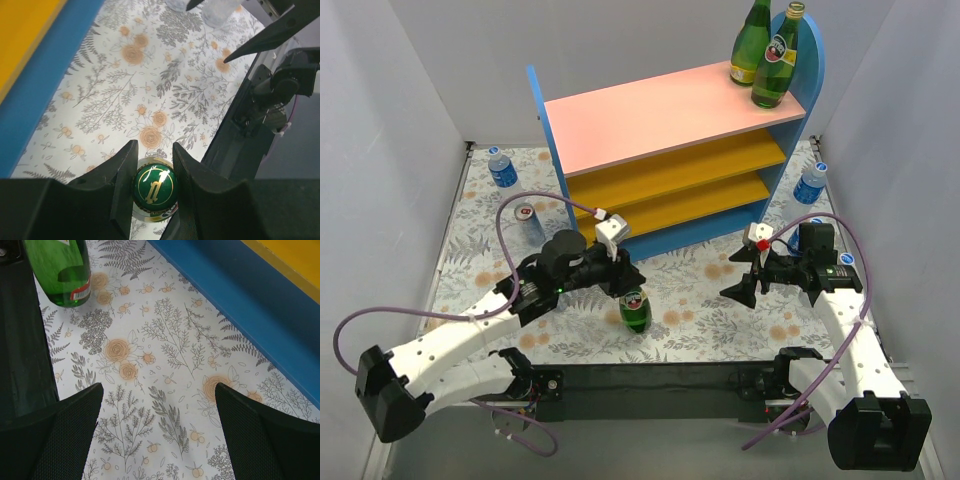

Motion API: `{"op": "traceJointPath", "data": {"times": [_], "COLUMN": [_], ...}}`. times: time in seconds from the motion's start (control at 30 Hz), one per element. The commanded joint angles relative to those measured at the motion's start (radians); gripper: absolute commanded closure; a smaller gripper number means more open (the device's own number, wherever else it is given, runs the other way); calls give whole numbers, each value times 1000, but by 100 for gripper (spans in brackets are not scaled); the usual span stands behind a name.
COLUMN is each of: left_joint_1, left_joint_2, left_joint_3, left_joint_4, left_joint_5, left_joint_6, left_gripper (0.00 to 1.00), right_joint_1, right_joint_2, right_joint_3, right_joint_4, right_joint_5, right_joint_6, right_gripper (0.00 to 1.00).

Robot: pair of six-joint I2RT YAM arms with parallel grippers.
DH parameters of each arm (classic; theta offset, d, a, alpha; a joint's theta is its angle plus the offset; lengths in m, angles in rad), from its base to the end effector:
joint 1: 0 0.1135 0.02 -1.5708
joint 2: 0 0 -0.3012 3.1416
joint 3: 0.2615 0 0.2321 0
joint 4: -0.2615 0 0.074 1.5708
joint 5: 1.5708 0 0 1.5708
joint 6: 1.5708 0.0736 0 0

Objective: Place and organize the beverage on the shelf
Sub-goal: Place the drink at the center of the board.

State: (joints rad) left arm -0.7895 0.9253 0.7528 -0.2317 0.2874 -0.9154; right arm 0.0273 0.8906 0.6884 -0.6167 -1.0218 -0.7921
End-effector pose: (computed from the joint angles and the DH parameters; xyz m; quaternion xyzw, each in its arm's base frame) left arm 0.1281 -0.1588 0.3179 0.0268 0.8294 -0.4891 0.2688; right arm 0.1373 0.0666 0.2793 -0.4879 0.6727 0.3025 0.4669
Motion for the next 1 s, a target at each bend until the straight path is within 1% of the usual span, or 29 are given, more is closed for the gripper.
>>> {"op": "traceJointPath", "data": {"times": [0.0,0.17,0.23,0.33,0.43,0.7,0.87,0.97], "left_joint_1": [-83,-161,-186,-243,-269,-329,-352,-352], "left_joint_2": [46,212,259,363,449,596,696,730], "left_joint_3": [108,152,178,226,267,358,408,419], "left_joint_4": [152,225,282,348,400,552,568,568], "left_joint_5": [-91,-146,-171,-232,-316,-468,-488,-485], "left_joint_6": [27,50,67,99,128,207,225,217], "left_gripper": [100,100,100,100,100,100,100,100], "right_joint_1": [-1,0,0,0,2,2,0,0], "right_joint_2": [-13,-18,-19,-24,-30,-50,-55,-61], "right_joint_3": [-6,-9,-10,-15,-20,-26,-26,-26], "right_joint_4": [-26,-41,-44,-44,-44,-41,-41,-43], "right_joint_5": [2,12,12,20,34,75,120,143], "right_joint_6": [-28,-52,-55,-61,-65,-64,-64,-65], "right_gripper": [2,2,2,2,2,2,2,2]}}
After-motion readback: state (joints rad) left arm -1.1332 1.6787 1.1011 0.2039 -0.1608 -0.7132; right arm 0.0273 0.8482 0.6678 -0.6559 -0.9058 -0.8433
